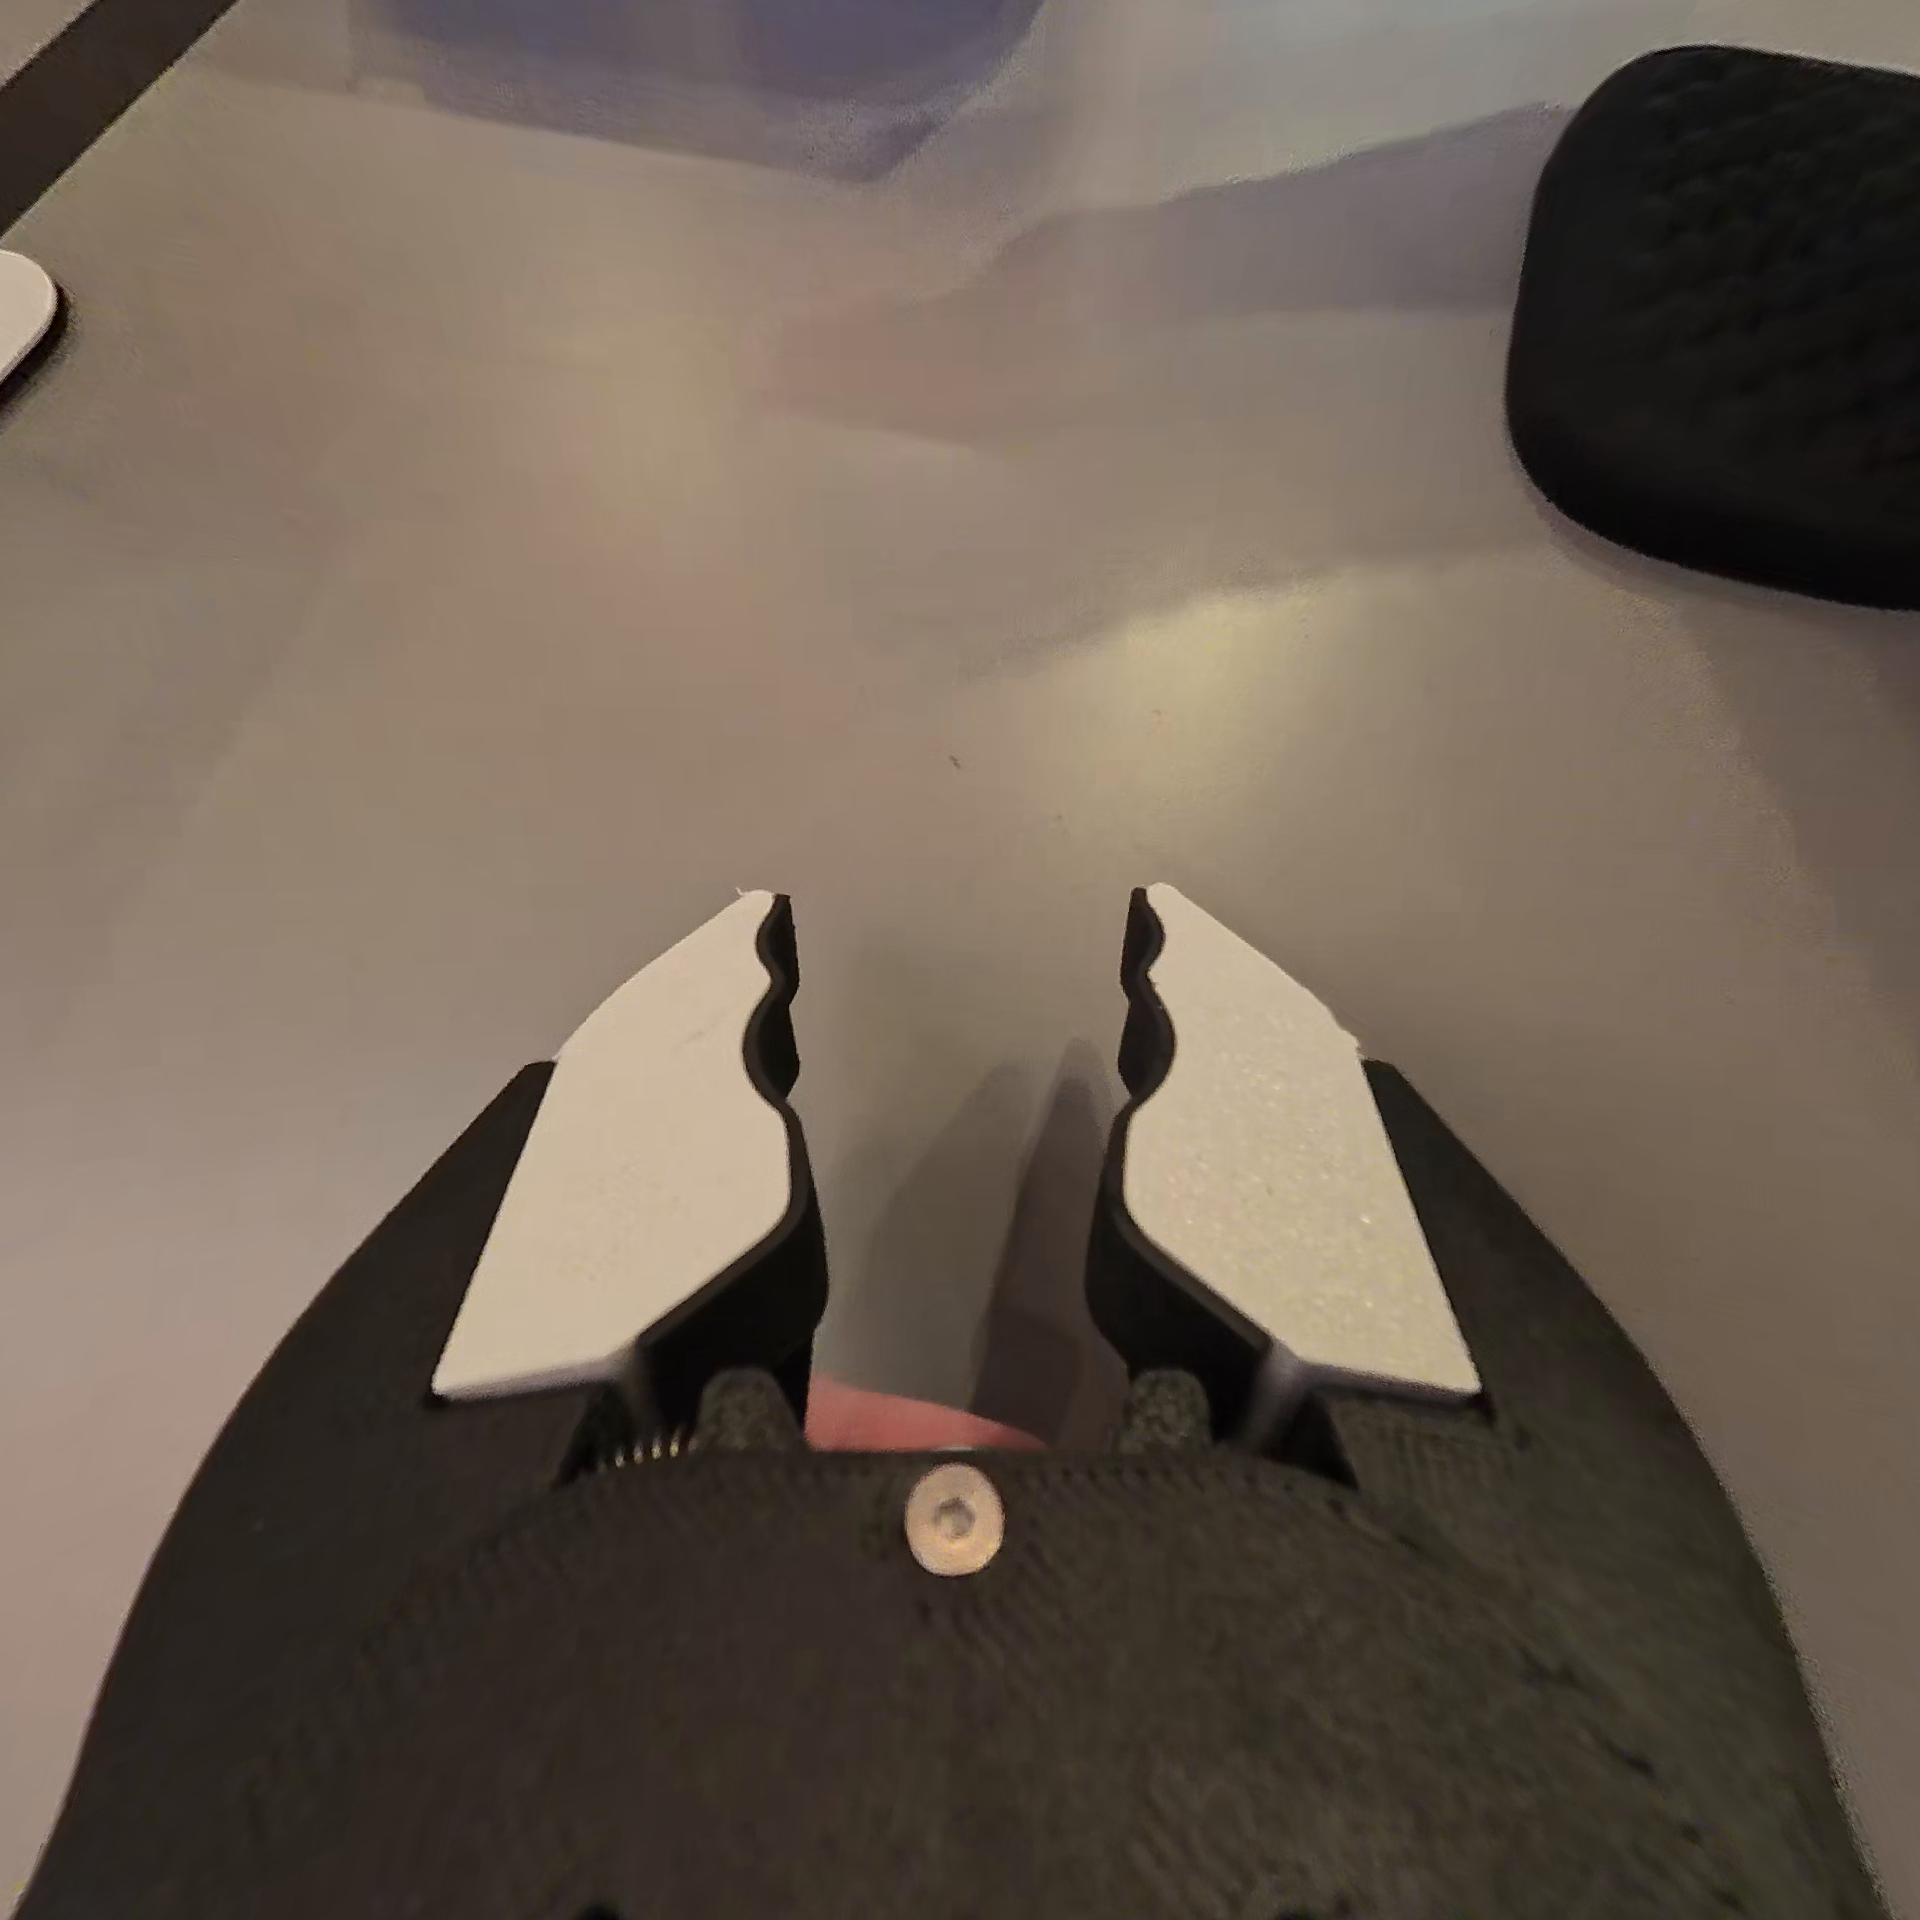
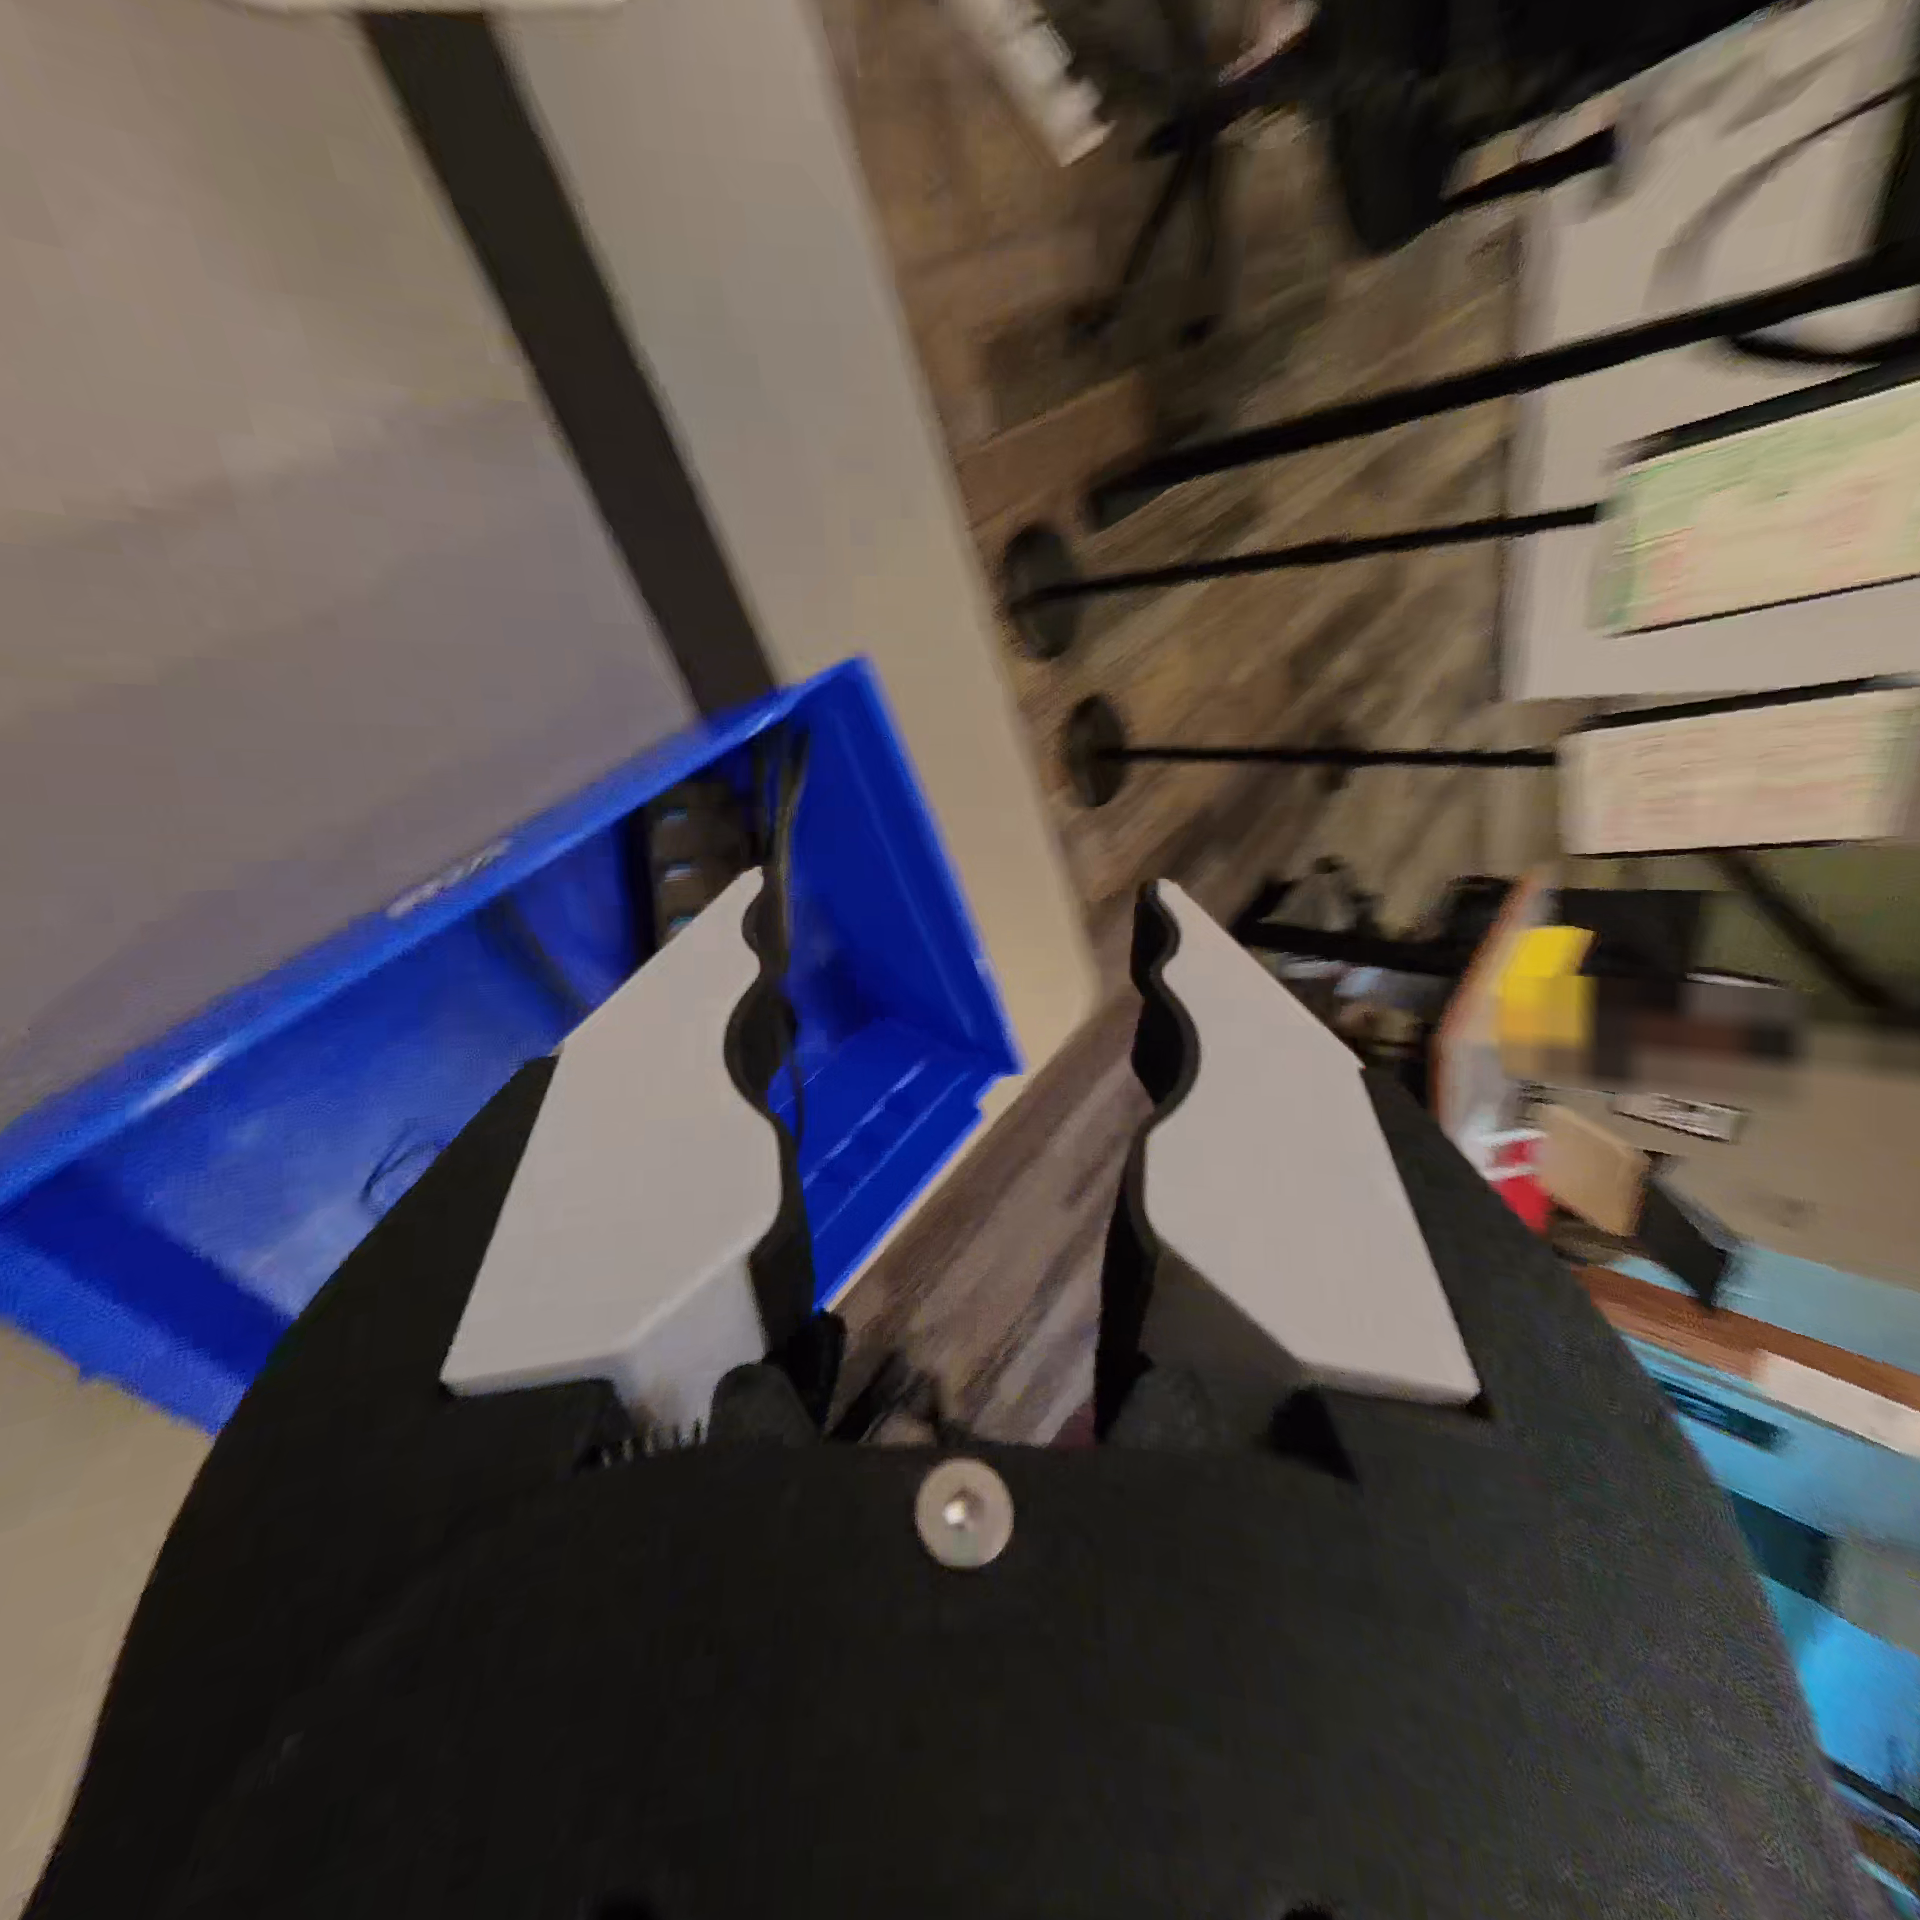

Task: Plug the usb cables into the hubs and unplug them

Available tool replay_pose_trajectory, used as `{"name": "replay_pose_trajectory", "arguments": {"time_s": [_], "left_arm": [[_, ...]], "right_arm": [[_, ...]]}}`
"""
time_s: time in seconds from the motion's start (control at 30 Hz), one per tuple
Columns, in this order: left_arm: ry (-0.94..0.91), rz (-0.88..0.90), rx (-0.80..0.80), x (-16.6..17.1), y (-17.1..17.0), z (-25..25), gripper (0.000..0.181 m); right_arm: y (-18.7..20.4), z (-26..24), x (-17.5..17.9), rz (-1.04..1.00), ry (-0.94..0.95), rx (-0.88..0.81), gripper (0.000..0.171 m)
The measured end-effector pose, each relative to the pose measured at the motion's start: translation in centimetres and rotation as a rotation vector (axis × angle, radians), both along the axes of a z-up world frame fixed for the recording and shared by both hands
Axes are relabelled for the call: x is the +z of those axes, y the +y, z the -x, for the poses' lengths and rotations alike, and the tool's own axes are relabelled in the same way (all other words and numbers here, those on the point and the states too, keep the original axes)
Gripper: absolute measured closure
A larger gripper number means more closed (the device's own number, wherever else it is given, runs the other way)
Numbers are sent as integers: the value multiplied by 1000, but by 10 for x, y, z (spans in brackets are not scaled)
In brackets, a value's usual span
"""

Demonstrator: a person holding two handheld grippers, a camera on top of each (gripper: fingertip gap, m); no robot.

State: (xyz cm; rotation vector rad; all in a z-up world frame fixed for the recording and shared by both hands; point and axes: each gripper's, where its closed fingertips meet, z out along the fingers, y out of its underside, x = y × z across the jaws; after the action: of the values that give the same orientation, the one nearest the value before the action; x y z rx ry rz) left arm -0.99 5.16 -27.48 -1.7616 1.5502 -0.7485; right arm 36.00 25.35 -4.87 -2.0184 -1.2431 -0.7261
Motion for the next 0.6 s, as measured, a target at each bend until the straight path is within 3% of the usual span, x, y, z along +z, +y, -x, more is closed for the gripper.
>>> {"name": "replay_pose_trajectory", "arguments": {"time_s": [0.1,0.37,0.47,0.6], "left_arm": [[18,-56,10,-2,2,0,121],[77,-204,-8,-7,0,-2,120],[60,-215,-4,-5,0,-2,120],[36,-226,12,-1,4,0,121]], "right_arm": [[-27,63,38,-209,1,69,110],[-100,248,65,-266,425,423,115],[-111,287,74,-288,568,488,118],[-115,315,60,-244,703,553,119]]}}
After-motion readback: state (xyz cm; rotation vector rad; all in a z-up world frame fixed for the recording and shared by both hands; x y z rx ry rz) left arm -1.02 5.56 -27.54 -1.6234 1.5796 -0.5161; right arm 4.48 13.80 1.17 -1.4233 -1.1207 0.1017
